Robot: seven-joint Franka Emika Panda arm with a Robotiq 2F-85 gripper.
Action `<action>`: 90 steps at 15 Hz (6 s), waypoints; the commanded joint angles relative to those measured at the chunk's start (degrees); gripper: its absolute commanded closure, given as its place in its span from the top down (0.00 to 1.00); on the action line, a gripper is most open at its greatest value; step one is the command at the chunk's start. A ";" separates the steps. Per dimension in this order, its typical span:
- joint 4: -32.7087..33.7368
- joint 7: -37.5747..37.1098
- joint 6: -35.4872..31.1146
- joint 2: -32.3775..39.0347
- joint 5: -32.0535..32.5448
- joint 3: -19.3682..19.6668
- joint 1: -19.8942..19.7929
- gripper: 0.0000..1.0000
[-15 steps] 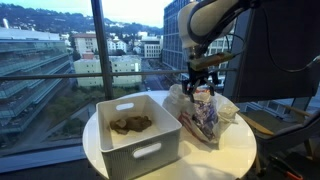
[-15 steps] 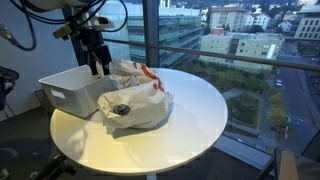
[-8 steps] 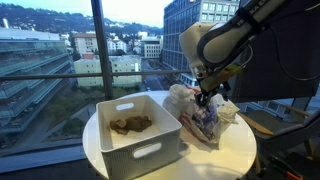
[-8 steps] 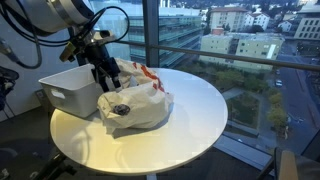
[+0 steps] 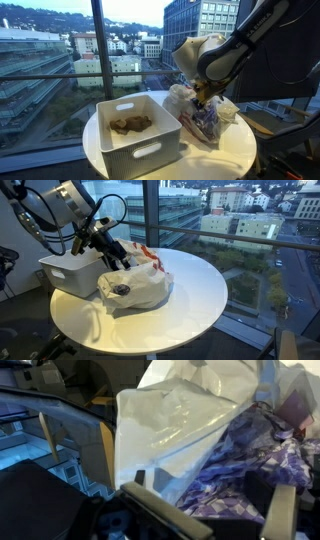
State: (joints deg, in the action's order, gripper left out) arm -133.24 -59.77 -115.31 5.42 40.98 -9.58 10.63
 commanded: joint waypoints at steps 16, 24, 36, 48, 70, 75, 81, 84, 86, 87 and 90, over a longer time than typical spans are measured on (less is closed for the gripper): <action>4.03 -8.33 -6.97 11.61 3.93 1.49 2.34 1.00; 2.86 -6.87 -15.87 14.67 11.62 4.79 2.20 1.00; 2.56 -3.41 -14.99 12.87 11.07 4.34 1.26 0.05; 13.85 13.07 9.96 -2.56 -3.74 0.23 3.59 0.02; 52.32 22.05 -14.36 8.29 21.75 -8.00 9.88 0.02; 45.95 25.78 -29.35 14.57 10.91 -7.65 9.44 0.02; 40.00 46.07 -21.23 17.41 -11.83 -8.23 10.10 0.02; 38.65 56.23 -15.07 17.59 -22.85 -8.75 9.63 0.02; 38.43 60.44 -10.50 17.60 -27.46 -8.55 9.54 0.32; 38.68 61.75 -9.15 17.39 -29.18 -8.38 9.37 0.33; 38.61 63.24 -8.64 15.12 -30.25 -7.25 9.01 0.54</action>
State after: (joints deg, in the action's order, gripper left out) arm -94.36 0.64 -125.21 23.70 12.99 -17.61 20.26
